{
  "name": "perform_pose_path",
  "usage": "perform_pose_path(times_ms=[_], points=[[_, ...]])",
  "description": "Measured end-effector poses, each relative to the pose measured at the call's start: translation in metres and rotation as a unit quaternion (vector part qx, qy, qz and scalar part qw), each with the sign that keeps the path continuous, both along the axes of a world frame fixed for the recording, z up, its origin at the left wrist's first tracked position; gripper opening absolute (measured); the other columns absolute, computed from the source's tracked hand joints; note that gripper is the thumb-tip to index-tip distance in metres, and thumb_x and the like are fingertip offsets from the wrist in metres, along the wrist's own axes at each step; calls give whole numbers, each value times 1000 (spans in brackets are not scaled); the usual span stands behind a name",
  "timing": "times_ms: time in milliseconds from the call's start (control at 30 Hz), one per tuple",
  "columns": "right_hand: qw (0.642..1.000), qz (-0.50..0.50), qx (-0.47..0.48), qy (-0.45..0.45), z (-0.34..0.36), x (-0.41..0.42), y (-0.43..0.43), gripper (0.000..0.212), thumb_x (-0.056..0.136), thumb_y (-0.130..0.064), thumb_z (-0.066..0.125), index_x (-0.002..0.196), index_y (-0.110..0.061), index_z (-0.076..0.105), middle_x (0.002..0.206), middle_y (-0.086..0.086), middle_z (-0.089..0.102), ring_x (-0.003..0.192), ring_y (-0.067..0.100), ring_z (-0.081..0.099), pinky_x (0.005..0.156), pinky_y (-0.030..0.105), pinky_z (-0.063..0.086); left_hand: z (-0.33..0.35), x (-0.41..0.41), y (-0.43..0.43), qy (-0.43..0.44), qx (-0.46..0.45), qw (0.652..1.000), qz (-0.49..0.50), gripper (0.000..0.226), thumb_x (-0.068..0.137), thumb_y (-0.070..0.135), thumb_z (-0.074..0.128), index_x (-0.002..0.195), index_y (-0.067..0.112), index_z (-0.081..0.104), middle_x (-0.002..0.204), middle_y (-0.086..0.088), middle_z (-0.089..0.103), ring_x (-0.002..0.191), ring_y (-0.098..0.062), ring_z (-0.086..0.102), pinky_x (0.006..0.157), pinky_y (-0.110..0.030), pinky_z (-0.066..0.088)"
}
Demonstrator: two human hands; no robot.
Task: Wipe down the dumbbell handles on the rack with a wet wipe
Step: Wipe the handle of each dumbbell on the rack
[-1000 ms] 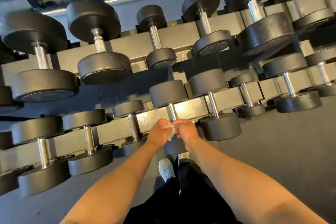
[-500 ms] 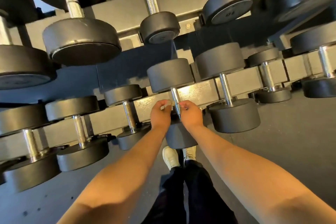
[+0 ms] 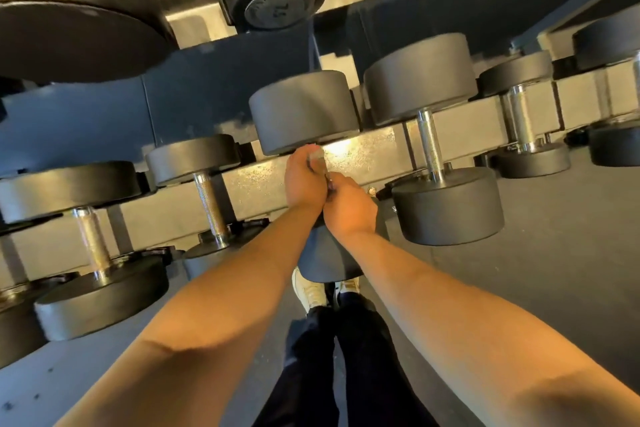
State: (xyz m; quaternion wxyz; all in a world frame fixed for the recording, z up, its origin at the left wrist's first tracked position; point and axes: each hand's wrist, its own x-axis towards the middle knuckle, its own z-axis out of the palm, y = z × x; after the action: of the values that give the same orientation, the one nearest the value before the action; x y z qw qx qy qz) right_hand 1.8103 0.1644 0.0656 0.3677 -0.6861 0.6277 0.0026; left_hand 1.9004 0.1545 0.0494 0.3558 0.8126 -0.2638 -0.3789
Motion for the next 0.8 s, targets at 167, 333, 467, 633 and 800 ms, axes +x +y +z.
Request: perform_pose_path(times_ms=[167, 333, 467, 633, 800], points=[[1000, -19, 17, 4, -1, -3, -2, 29, 94, -14, 49, 116, -23, 67, 108, 4, 70, 102, 28, 64, 100, 42, 43, -3, 2, 29, 20, 76, 995, -54, 22, 101, 14, 46, 112, 19, 65, 109, -6, 71, 95, -23, 65, 80, -33, 54], [998, -44, 7, 40, -2, -2, 0, 34, 94, -19, 50, 123, -29, 64, 110, -2, 72, 107, 24, 64, 121, 51, 11, -5, 2, 52, 52, 129, 984, -110, 24, 100, 18, 53, 115, 22, 71, 111, 2, 71, 97, -14, 63, 76, -22, 44], [998, -61, -19, 19, 0, -2, 2, 32, 94, -13, 50, 118, -25, 68, 101, -1, 73, 97, 24, 65, 117, 47, 25, -3, 12, 26, 38, 39, 998, -19, 28, 103, 13, 47, 119, 17, 70, 110, 0, 71, 88, -13, 61, 76, -23, 46], [986, -164, -5, -40, -2, -3, -3, 33, 98, -13, 43, 113, -24, 70, 103, 5, 72, 95, 28, 64, 87, 34, 47, -6, 7, -5, 52, 32, 998, 14, 30, 105, 20, 46, 126, 20, 68, 120, -2, 71, 105, -20, 65, 96, -34, 52], [974, -218, 14, -64, -5, -3, -3, 33, 99, -14, 45, 118, -23, 71, 112, 5, 72, 101, 26, 64, 79, 27, 41, -9, 1, 32, 48, 75, 994, -60, 27, 100, 15, 50, 118, 20, 69, 108, 2, 70, 90, -13, 61, 65, -14, 42]])
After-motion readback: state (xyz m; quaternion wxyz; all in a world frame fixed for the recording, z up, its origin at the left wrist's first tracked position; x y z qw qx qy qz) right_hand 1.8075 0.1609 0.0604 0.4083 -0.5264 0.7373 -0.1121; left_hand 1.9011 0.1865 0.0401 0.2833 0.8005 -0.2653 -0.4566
